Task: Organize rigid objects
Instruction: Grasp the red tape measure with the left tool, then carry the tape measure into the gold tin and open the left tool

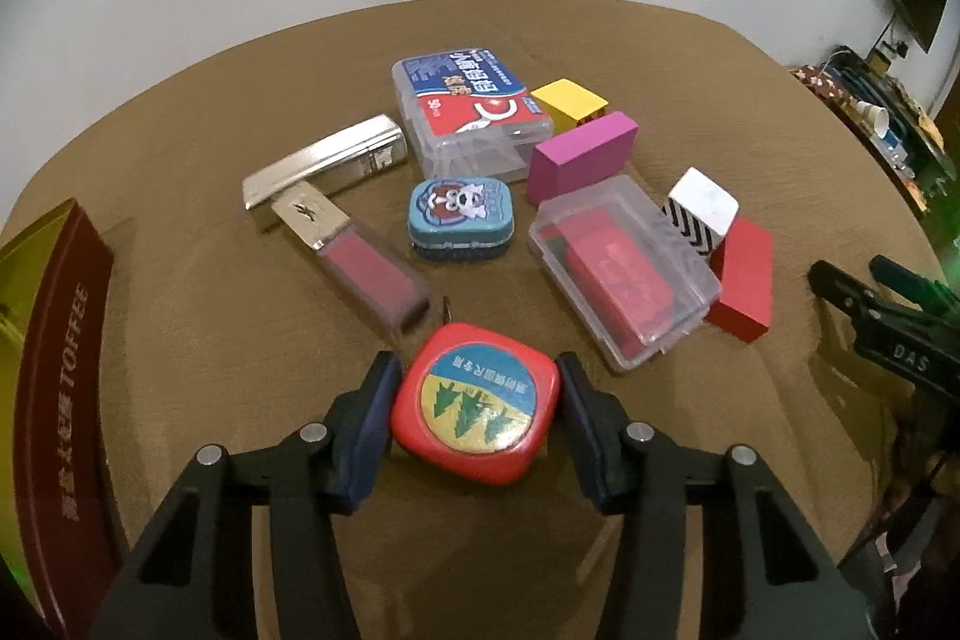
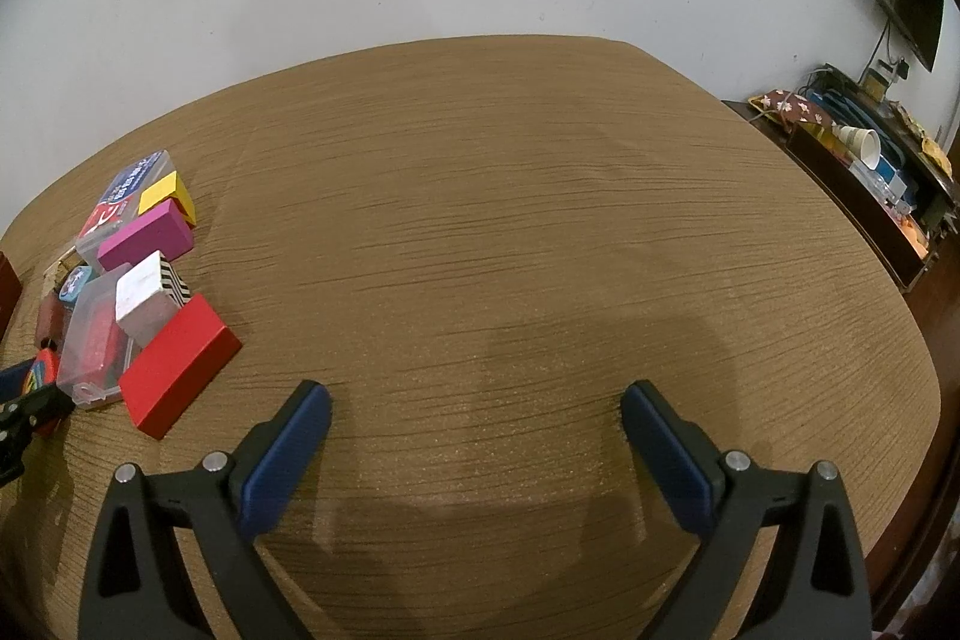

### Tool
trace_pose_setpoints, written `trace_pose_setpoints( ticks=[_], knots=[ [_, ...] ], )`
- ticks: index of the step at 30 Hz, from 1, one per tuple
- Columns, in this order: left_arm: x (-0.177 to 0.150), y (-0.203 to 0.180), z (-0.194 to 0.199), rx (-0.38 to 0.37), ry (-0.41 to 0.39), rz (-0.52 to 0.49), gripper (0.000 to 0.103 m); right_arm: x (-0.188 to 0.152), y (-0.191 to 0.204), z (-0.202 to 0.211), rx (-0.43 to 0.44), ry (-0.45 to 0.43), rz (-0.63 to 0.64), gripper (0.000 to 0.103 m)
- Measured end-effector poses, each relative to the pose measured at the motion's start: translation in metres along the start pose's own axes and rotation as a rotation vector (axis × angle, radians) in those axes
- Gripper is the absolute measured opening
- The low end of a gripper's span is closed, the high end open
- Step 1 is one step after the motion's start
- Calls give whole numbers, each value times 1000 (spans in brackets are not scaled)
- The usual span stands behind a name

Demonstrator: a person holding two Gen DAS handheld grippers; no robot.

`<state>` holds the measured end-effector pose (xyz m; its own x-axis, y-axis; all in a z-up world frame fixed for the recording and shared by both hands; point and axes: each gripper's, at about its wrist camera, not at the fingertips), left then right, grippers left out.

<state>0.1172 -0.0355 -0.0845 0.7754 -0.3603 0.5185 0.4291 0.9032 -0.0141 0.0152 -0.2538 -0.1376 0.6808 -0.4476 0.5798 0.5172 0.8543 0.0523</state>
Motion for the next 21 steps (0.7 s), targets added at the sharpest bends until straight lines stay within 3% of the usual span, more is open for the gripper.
trace_pose_setpoints(
  ticks=[11,17,21],
  knots=[
    [-14,9,18,11,-7,32,48,-1,0,0,1,-1,0,102],
    [-2,21,62,64,-65,62,48,-1,0,1,1,-1,1,102],
    [6,53,101,126,-106,129,48,-2,0,1,1,-2,2,102]
  ],
)
Point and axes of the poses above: each gripper's, at about its wrist camera, not at the fingertips, and z roughly against the way its jaws point, y to its left, x to its top
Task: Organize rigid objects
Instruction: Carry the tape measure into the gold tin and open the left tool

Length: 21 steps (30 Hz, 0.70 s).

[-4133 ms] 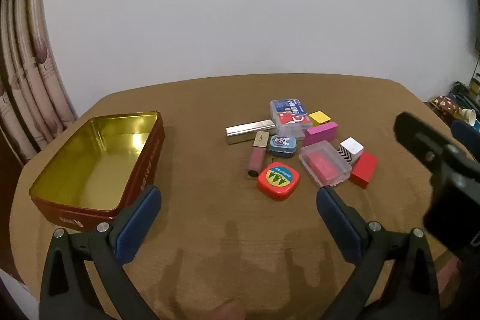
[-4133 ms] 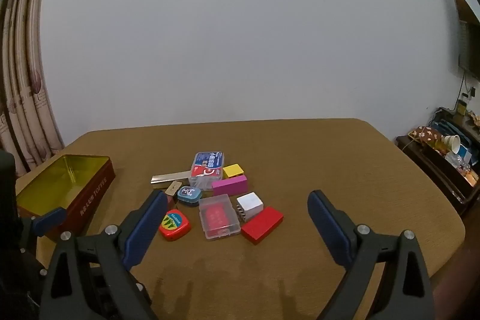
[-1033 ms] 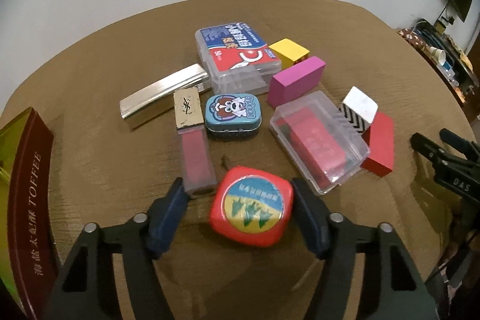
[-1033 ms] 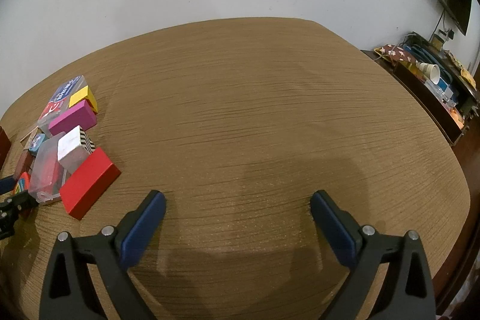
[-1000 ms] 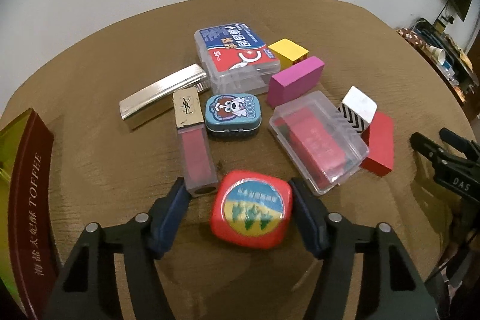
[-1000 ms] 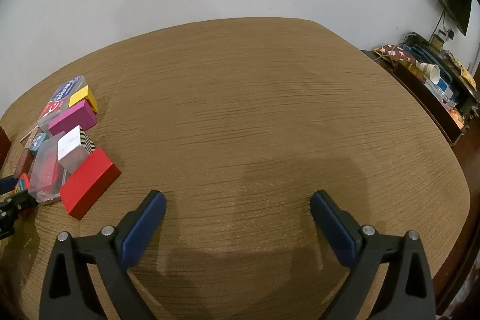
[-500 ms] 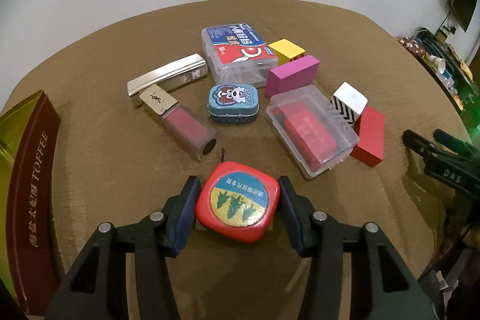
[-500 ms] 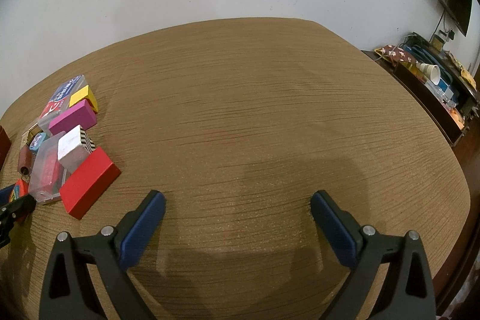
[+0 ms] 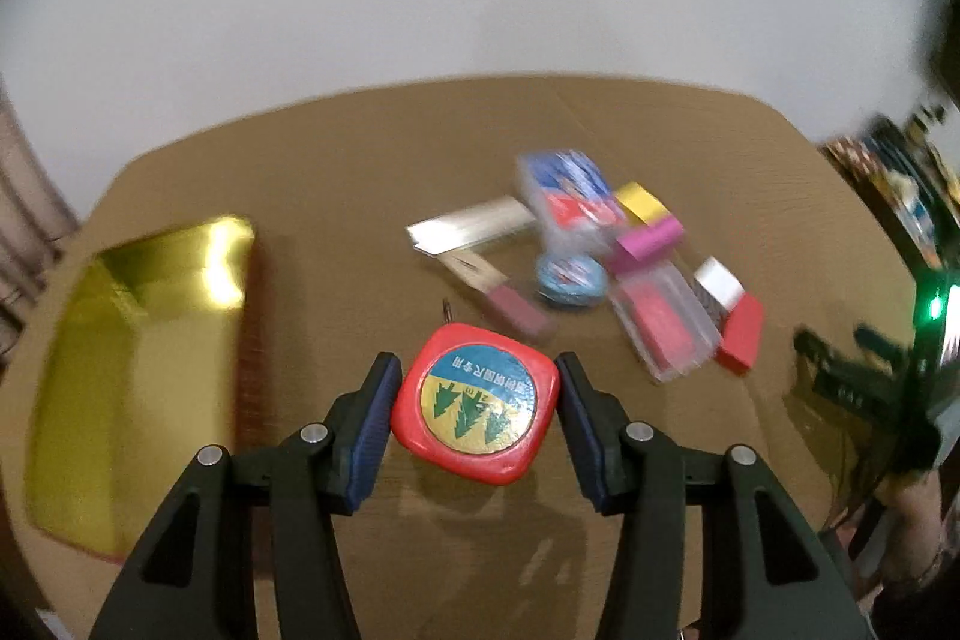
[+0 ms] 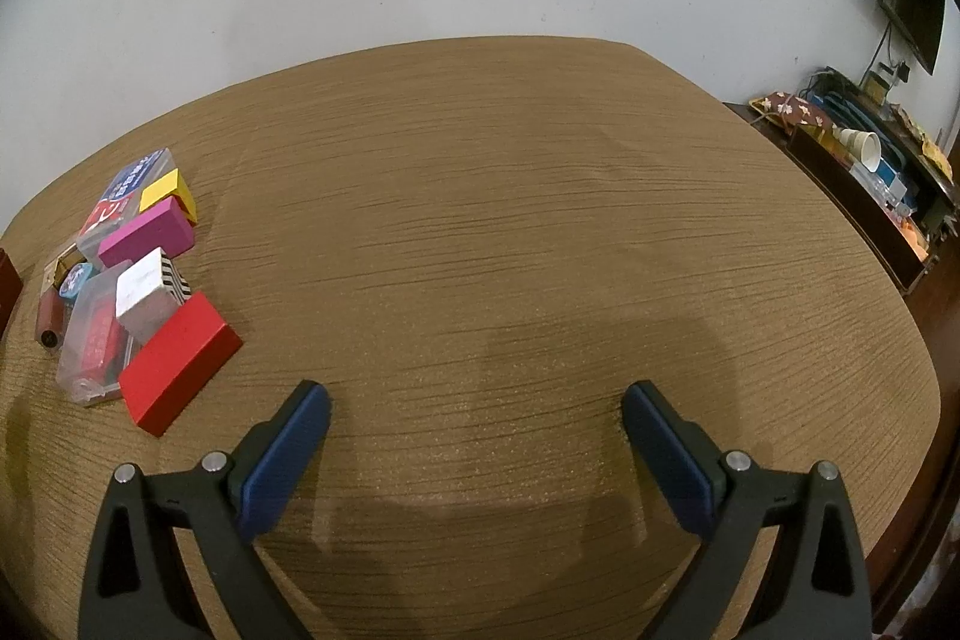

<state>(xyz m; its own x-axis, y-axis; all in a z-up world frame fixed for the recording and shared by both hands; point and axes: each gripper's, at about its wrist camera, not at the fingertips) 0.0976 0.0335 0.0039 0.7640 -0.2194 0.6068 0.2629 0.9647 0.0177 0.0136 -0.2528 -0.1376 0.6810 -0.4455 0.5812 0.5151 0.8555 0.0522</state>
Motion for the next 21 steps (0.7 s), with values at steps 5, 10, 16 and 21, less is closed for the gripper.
trace_pose_setpoints(
  ticks=[5,10,16,21],
  knots=[
    [19,64,17,100,-1,85,48,-1,3,1,-2,-1,3,102],
    [31,133,-14,193,75,171,48,0,3,1,-3,-1,4,102],
    [34,188,-68,256,181,228,48,-1,3,2,-4,-1,6,102],
    [42,216,-89,271,259,299,48,-2,3,3,-5,-1,8,102]
  ],
)
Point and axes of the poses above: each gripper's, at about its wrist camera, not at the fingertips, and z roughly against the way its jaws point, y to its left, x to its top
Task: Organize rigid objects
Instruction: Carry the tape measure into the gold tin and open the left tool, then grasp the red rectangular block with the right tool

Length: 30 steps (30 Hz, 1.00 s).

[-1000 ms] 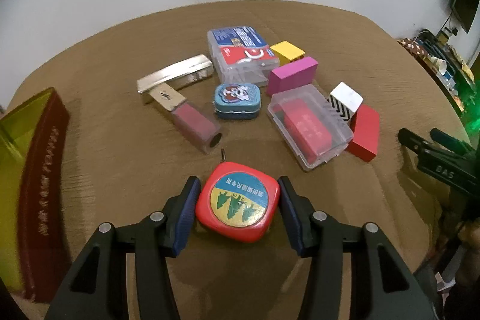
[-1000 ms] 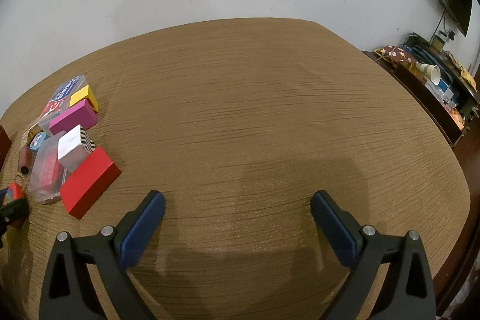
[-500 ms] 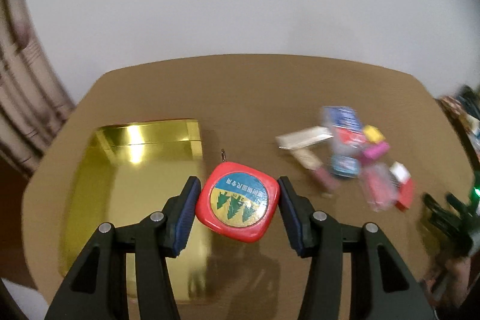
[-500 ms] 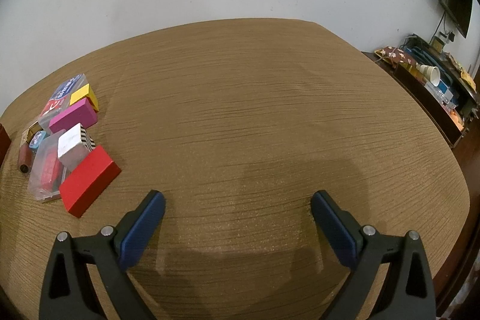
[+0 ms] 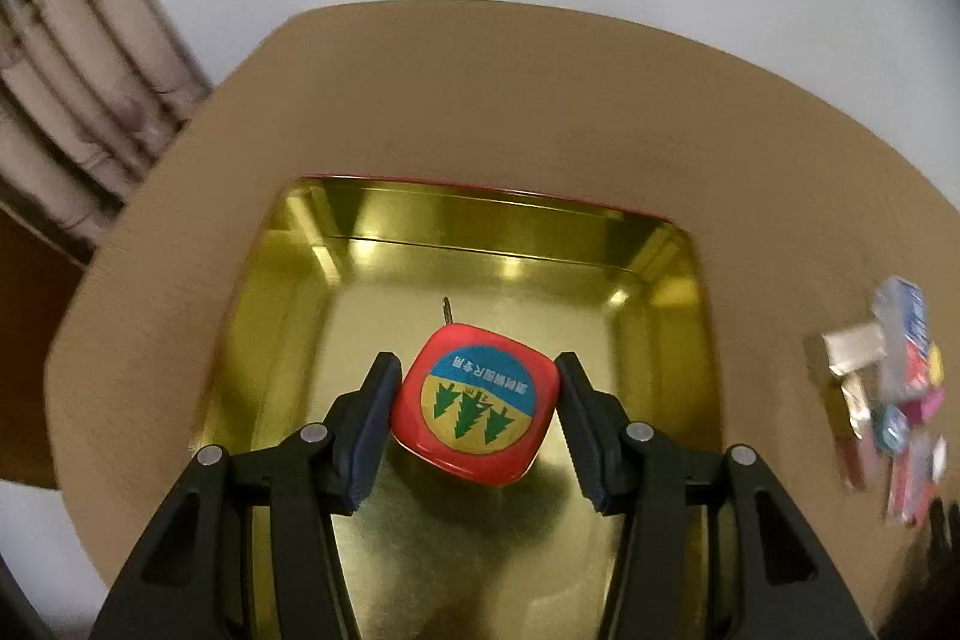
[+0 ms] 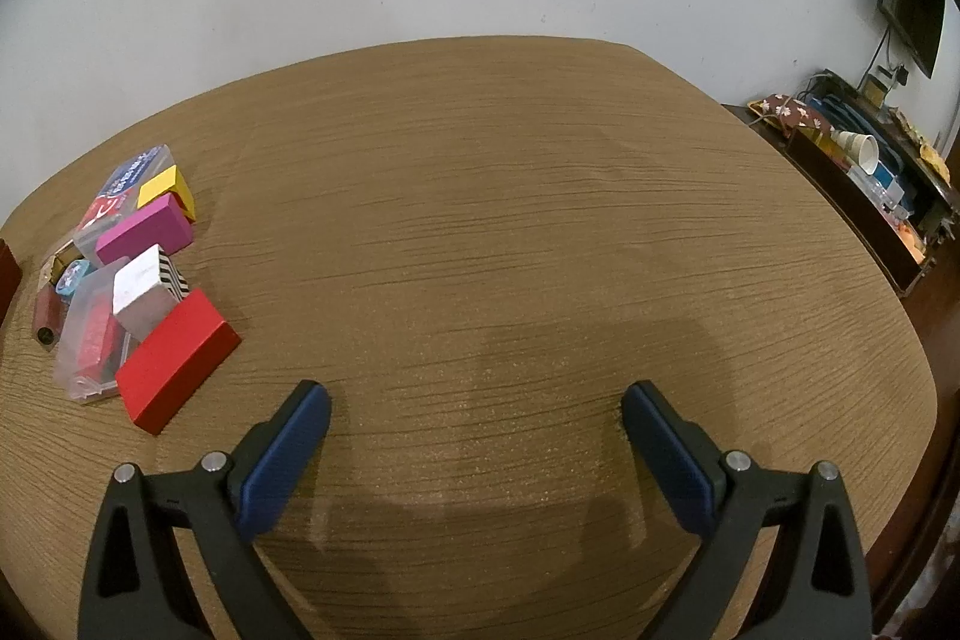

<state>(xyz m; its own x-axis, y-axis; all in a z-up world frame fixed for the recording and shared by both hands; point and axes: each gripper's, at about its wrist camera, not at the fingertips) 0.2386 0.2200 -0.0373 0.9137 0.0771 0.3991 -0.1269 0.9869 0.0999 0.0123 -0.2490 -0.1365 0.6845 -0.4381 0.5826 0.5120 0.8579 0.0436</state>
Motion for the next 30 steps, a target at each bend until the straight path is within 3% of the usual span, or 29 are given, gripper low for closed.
trace_pose_setpoints(
  ticks=[7,14,17,23,26,30],
  knots=[
    [10,26,-25,58,100,89,48,0,1,0,0,0,0,102],
    [19,40,-25,88,67,93,50,-1,-3,2,18,-2,1,102],
    [22,38,-21,91,52,78,51,1,-3,10,84,-13,19,102],
    [6,22,30,83,-88,67,53,15,12,45,252,-36,68,102],
    [-15,6,62,28,-143,35,61,13,31,51,319,-25,148,102],
    [-53,-18,98,-55,-199,-22,66,6,56,54,397,-79,400,101]
  ],
)
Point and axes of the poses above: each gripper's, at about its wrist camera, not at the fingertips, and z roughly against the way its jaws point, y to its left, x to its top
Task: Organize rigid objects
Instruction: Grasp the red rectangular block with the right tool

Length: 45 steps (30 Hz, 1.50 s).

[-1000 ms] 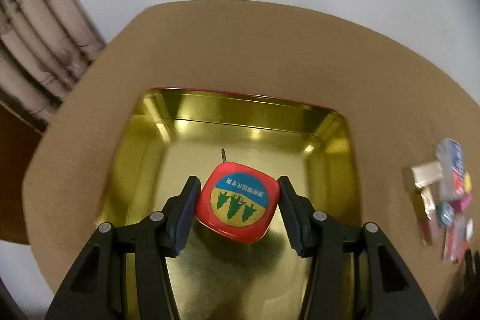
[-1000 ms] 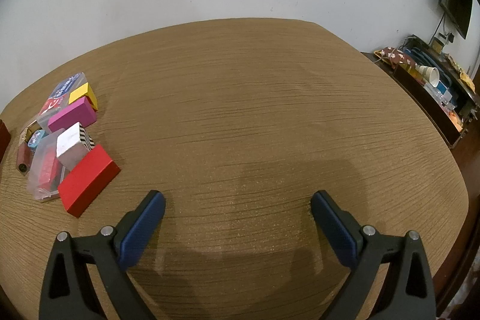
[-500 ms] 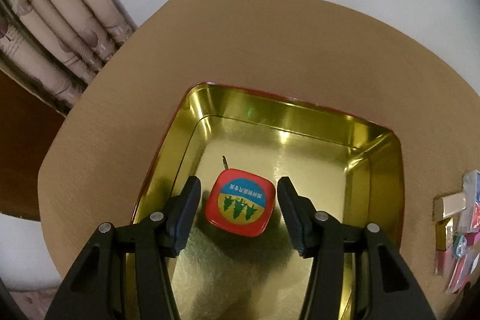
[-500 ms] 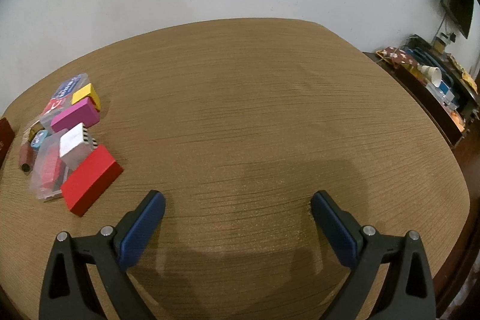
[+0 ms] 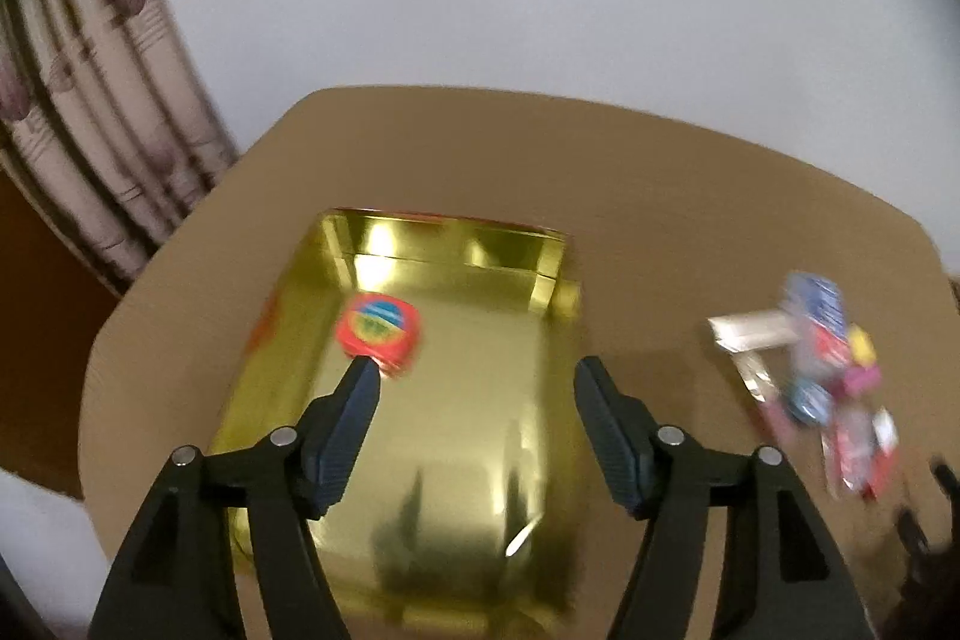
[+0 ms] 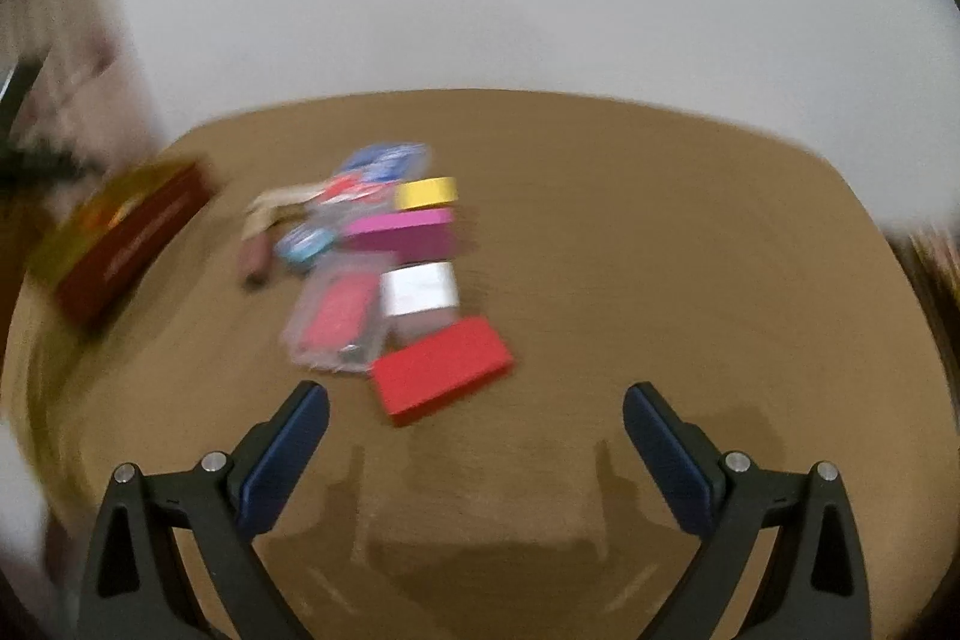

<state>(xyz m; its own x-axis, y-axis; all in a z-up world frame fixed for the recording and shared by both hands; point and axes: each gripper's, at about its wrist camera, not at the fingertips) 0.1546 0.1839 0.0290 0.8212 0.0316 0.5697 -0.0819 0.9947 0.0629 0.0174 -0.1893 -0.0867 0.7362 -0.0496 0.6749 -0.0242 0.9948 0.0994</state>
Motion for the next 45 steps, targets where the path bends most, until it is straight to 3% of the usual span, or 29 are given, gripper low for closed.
trace_pose_setpoints(
  ticks=[3,6,12,14,20,26,32,38,41,43,44,45],
  knots=[
    [-22,-17,22,-46,-18,-19,66,3,0,-8,14,34,157,101],
    [-42,-38,39,-84,-20,-44,67,21,-13,-9,45,28,162,101],
    [-72,-55,43,-154,28,-30,67,35,-13,-28,155,114,176,101],
    [-82,-62,48,-151,28,-30,68,32,-2,-32,123,127,232,101],
    [-102,-65,46,-128,24,-41,69,30,4,-49,146,181,270,101],
    [-116,-69,30,-134,77,-52,72,31,16,-65,117,211,343,101],
    [-121,-66,21,-148,129,-33,74,25,24,-79,165,277,386,100],
    [-123,-63,18,-159,159,-25,77,24,19,-82,194,289,359,99],
    [-124,-62,19,-152,158,-28,77,24,16,-80,202,289,356,90],
    [-125,-63,21,-154,153,-33,77,26,11,-75,204,288,358,77],
    [-125,-64,21,-154,147,-34,77,28,10,-74,198,286,354,63],
    [-125,-64,22,-155,141,-35,77,30,8,-73,196,290,345,61]
  ],
)
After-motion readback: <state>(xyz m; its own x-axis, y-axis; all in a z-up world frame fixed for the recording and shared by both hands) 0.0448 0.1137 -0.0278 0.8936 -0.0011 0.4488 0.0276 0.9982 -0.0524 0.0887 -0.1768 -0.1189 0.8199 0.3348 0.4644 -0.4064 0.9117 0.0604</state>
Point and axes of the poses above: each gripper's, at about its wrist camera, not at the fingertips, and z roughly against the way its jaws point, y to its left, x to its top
